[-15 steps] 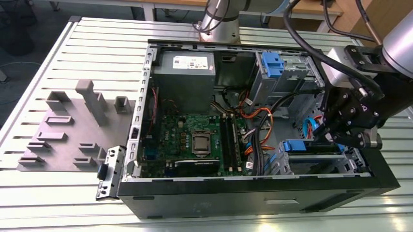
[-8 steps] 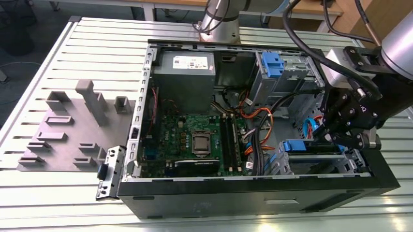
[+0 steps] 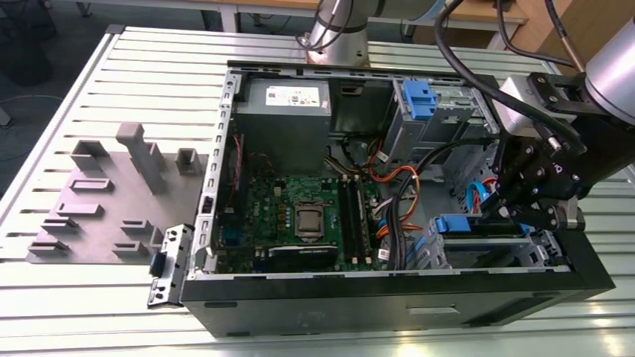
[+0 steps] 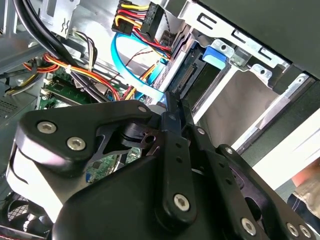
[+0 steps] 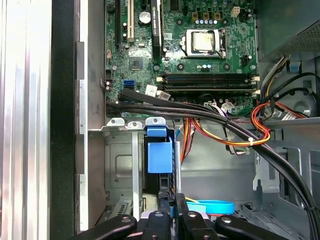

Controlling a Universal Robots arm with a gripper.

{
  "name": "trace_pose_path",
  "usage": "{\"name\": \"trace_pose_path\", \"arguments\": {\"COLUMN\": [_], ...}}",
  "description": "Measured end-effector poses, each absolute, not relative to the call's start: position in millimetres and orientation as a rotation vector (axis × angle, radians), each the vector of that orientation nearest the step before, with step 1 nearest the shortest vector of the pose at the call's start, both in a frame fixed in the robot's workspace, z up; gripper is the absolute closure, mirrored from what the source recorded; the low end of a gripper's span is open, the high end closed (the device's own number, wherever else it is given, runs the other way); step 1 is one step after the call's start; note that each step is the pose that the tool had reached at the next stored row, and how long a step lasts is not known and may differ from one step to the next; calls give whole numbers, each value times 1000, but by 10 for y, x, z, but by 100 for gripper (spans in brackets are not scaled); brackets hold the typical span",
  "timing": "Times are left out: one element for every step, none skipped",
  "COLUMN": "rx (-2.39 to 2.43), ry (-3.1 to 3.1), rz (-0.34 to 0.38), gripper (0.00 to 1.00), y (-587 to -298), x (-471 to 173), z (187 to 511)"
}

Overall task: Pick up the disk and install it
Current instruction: 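Insert the first disk wire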

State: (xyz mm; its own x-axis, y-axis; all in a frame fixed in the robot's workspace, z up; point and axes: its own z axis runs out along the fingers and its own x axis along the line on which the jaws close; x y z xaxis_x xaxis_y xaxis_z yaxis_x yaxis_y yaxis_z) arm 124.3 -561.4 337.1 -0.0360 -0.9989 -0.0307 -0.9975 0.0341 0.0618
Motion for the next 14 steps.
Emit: {"name": "trace_pose_path", "arguments": {"rx": [2166, 2167, 2167, 2167, 2166, 2167, 2166, 2166, 2166, 2166, 2166, 2166, 2166, 2166], "ry": [-2244, -2244, -2244, -2244, -2244, -2244, -2244, -2244, -2244, -2244, -2244, -2244, -2244, -2244], "rz": [-103, -103, -103, -103, -103, -103, -103, -103, -103, -103, -103, -103, -103, -103], "gripper": [84, 84, 84, 84, 84, 84, 84, 84, 84, 84, 84, 84, 84, 84], "y": [-5614, -5614, -5614, -5614, -5614, -5614, -5614, -5614, -5615, -5615, -5617, -5620, -5620, -5620], "x": [1243, 1244, 1244, 1244, 1245, 1245, 1245, 1246, 1246, 1247, 1248, 1249, 1249, 1249], "z": [3371, 3368, 3362, 3362, 3362, 3363, 3363, 3363, 3362, 3361, 3361, 3361, 3361, 3361]}}
